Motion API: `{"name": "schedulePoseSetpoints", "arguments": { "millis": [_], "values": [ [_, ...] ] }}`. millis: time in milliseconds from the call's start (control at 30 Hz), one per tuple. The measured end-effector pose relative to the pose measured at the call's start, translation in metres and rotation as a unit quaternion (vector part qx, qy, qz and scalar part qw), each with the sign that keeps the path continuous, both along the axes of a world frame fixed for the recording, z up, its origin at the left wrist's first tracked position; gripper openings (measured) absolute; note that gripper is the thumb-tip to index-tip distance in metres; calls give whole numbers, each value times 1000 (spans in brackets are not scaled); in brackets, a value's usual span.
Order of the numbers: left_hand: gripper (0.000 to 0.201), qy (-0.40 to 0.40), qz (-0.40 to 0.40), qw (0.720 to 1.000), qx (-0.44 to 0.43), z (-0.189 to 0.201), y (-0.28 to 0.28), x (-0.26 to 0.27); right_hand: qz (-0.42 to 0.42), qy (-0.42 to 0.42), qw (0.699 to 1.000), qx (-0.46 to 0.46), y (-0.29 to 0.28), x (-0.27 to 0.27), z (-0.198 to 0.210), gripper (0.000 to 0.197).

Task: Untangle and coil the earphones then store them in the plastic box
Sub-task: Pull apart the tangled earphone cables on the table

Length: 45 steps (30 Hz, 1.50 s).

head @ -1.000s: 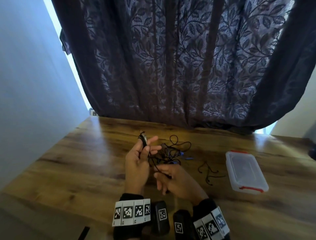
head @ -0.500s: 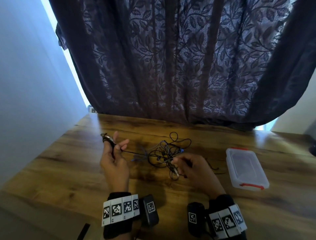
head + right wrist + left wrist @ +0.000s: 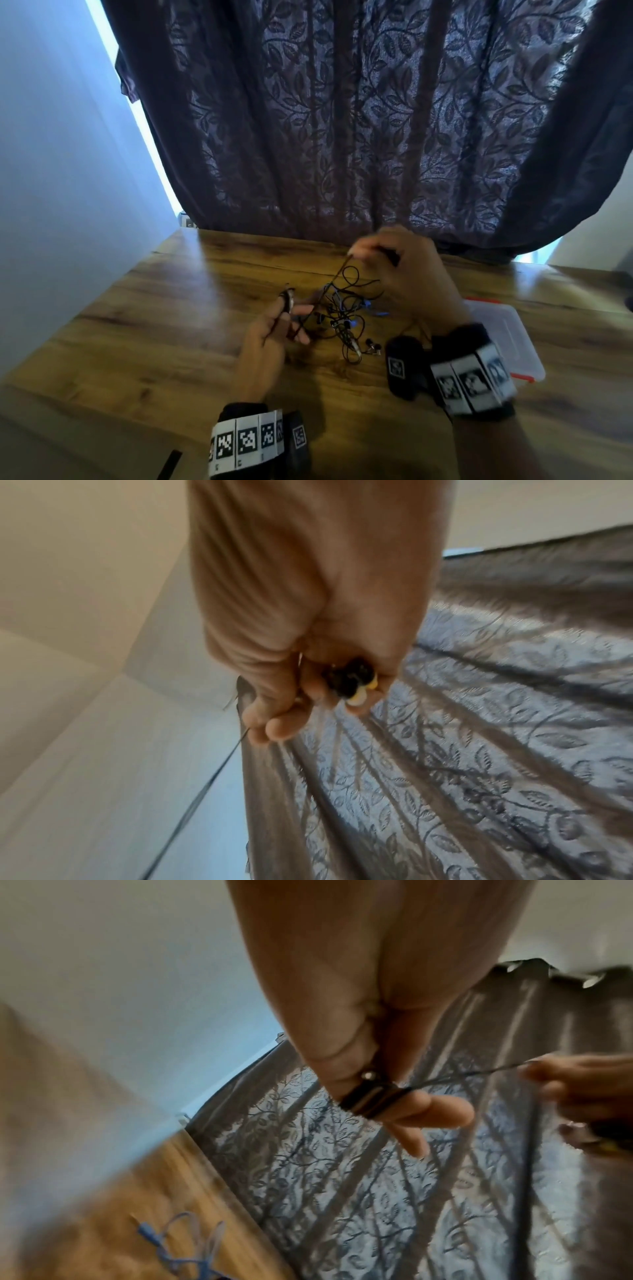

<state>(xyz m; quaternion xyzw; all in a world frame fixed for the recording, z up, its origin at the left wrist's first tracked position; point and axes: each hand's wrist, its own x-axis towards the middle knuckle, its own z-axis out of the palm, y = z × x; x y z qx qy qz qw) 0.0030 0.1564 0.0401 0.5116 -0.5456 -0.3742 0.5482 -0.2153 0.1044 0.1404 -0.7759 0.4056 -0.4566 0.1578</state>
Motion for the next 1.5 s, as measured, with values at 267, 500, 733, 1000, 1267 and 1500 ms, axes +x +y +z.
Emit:
{"name": "schedulePoseSetpoints", "arguments": {
  "millis": [267, 500, 733, 1000, 1267, 1500],
  "values": [
    [41, 204, -185, 961, -14, 30, 8, -12, -10, -85, 996, -36, -67, 48, -13, 12],
    [35, 338, -96, 931, -101, 53, -7, -17, 123, 76, 980, 140, -51, 65, -41, 22],
    [31, 81, 77, 984, -139, 44, -40, -14, 200, 171, 945, 192, -25, 63, -36, 18],
    [30, -154, 90, 977, -115, 36, -33, -25, 123, 192, 970, 82, -25, 44, -25, 19],
    [27, -127, 23, 990, -52, 29, -29, -25, 133, 48, 990, -11, -30, 45, -32, 13],
    [30, -94, -59, 993, -45, 28, -26, -14, 158, -10, 986, 47, -37, 42, -44, 22]
  ]
}}
